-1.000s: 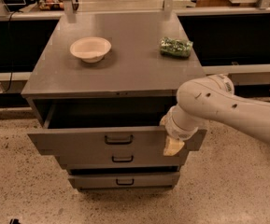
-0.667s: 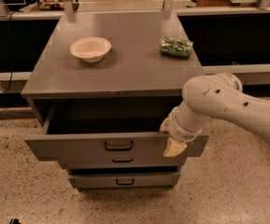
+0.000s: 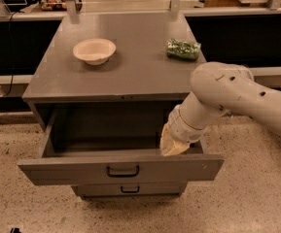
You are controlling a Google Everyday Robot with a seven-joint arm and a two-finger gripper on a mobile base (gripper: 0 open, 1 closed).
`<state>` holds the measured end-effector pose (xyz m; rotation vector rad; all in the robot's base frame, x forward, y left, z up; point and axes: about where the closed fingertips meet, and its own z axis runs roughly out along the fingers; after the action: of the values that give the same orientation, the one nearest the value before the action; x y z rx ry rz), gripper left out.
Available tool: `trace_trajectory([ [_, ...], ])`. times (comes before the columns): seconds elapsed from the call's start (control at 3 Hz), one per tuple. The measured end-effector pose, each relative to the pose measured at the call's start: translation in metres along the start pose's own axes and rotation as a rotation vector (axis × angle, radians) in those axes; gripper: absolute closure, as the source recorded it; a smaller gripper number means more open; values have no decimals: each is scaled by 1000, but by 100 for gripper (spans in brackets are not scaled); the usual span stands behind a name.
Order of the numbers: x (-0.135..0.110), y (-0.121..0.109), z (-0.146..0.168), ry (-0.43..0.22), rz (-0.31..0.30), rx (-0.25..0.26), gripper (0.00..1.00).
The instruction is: Open top drawer
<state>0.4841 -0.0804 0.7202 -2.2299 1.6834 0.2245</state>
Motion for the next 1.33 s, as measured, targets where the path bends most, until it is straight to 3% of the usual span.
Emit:
trace_trajectory([
  [0.67,1,3,1,3,-4,-12,13],
  [1.0,-5,-17,0,42,-4,-25,17],
  [1.33,-6,-37,-2,95,23,-41,41],
])
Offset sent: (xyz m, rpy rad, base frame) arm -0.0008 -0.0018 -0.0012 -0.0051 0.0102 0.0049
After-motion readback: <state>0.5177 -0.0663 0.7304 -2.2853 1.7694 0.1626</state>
